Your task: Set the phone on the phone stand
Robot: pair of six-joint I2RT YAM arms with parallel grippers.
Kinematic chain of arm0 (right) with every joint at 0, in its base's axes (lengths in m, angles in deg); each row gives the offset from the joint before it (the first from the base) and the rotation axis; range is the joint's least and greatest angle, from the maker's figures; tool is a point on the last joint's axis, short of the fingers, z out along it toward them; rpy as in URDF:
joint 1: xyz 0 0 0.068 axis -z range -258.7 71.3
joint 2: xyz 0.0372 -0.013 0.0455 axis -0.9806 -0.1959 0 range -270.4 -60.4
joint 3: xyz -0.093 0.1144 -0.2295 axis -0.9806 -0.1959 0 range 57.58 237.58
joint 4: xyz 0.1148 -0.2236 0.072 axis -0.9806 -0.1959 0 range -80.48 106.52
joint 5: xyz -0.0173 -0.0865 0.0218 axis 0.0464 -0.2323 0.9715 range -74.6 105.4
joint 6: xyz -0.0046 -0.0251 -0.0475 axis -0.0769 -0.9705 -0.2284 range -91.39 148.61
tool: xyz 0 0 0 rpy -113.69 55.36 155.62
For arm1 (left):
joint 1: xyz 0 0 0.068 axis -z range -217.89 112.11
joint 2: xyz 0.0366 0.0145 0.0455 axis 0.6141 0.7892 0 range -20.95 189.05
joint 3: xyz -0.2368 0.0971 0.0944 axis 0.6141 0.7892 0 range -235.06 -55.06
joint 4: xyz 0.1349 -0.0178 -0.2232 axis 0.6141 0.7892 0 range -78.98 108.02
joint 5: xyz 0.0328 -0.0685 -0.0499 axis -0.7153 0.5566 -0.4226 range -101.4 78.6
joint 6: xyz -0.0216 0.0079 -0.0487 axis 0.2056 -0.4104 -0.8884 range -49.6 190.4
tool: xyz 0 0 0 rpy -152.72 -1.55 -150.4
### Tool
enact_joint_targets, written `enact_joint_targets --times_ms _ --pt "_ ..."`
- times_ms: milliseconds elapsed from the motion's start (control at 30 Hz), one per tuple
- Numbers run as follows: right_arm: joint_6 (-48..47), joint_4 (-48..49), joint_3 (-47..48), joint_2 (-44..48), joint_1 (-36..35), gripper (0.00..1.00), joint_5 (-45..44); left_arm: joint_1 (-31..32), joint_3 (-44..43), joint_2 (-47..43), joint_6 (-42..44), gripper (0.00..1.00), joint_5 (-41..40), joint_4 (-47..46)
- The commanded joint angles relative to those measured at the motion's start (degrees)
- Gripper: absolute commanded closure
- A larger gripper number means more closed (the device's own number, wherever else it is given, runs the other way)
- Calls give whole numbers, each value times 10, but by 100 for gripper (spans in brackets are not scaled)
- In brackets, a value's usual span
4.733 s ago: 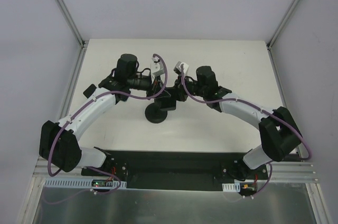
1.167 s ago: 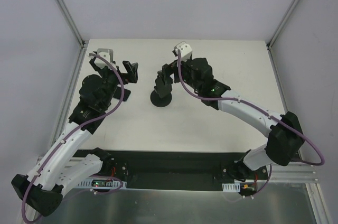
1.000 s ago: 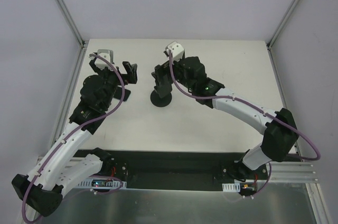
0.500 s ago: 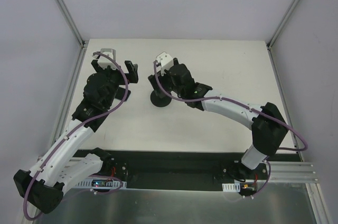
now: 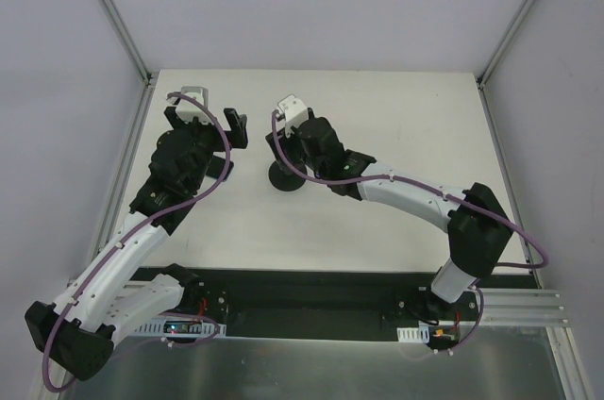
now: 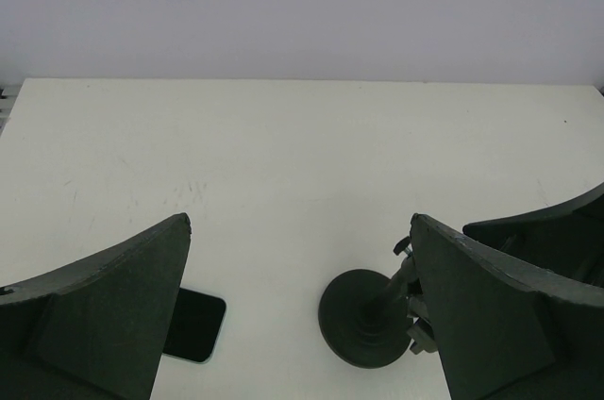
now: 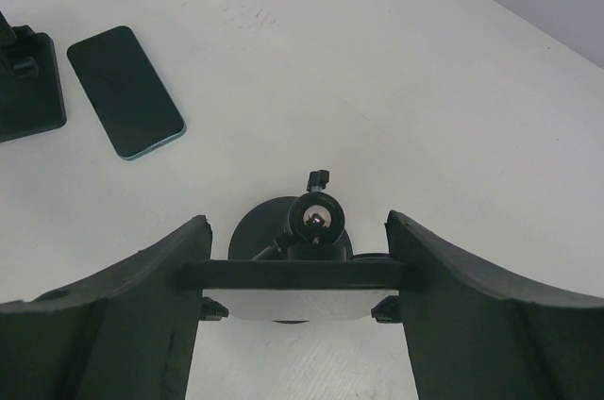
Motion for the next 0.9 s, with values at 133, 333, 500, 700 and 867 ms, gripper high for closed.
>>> enact_joint_targets --times_ms 133,333,500,700,867 --pt "42 28 2 9 -3 65 -20 -7 -1 -9 3 2 6 -15" --pt "82 29 11 7 -8 97 -58 -7 0 -12 -2 2 7 -15" --pt "115 50 -8 17 -7 99 -68 -6 -1 -13 -6 2 13 -13" --pt "88 49 -6 17 -15 99 -106 -7 -1 -15 -9 2 16 -13" --pt "31 40 -4 26 -23 99 -145 -7 0 -19 -11 2 17 -12"
